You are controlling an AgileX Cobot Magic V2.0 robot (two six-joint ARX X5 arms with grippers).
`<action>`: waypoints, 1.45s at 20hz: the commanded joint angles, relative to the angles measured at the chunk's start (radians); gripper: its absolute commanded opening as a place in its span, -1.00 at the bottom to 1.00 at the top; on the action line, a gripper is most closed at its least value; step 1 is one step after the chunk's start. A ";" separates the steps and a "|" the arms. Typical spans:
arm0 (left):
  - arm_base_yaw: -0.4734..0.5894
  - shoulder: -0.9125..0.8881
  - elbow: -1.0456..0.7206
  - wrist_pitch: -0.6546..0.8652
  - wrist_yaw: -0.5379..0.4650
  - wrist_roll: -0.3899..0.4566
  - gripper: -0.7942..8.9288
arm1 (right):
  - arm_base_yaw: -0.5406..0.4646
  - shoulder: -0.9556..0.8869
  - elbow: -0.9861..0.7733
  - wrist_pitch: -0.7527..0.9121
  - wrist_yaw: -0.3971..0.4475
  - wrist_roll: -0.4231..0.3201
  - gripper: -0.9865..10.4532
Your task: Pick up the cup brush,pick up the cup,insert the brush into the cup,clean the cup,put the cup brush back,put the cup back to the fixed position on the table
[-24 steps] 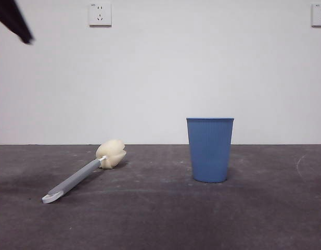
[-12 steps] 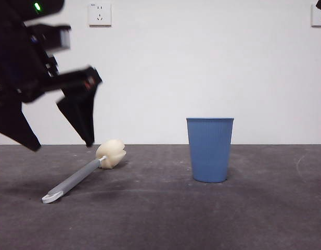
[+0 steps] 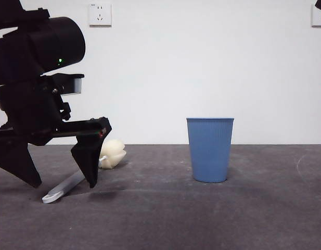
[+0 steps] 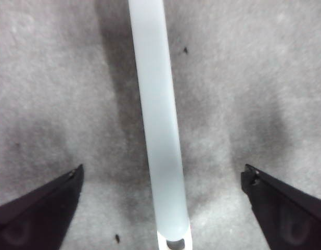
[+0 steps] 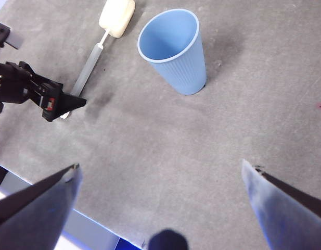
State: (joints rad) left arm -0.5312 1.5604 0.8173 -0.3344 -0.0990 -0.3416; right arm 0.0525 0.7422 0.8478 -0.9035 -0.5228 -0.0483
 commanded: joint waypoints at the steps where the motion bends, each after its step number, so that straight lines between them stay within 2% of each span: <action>1: -0.007 0.008 0.002 0.010 -0.004 -0.015 -0.12 | 0.003 0.000 0.002 0.006 0.005 0.006 0.11; 5: -0.011 0.008 0.002 0.008 0.002 -0.024 -0.39 | 0.003 0.000 0.002 0.006 0.005 0.006 0.11; 16: -0.020 0.026 0.002 -0.010 0.024 -0.060 -0.40 | 0.003 0.000 0.002 0.005 0.005 0.018 0.11; 19: -0.020 0.026 0.002 -0.015 0.023 -0.060 -0.67 | 0.003 0.000 0.002 0.005 0.005 0.019 0.11; 20: -0.020 0.026 0.002 -0.019 0.023 -0.061 -0.67 | 0.003 0.000 0.002 0.005 0.005 0.023 0.11; 23: -0.019 0.026 0.002 -0.011 0.023 -0.093 -0.85 | 0.003 0.000 0.002 0.005 0.005 0.023 0.11; 29: -0.019 0.015 0.002 -0.012 0.025 -0.093 -0.85 | 0.003 0.000 0.002 0.003 0.004 0.056 0.11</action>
State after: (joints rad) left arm -0.5472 1.5749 0.8185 -0.3500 -0.0757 -0.4294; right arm 0.0525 0.7422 0.8478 -0.9047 -0.5205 -0.0101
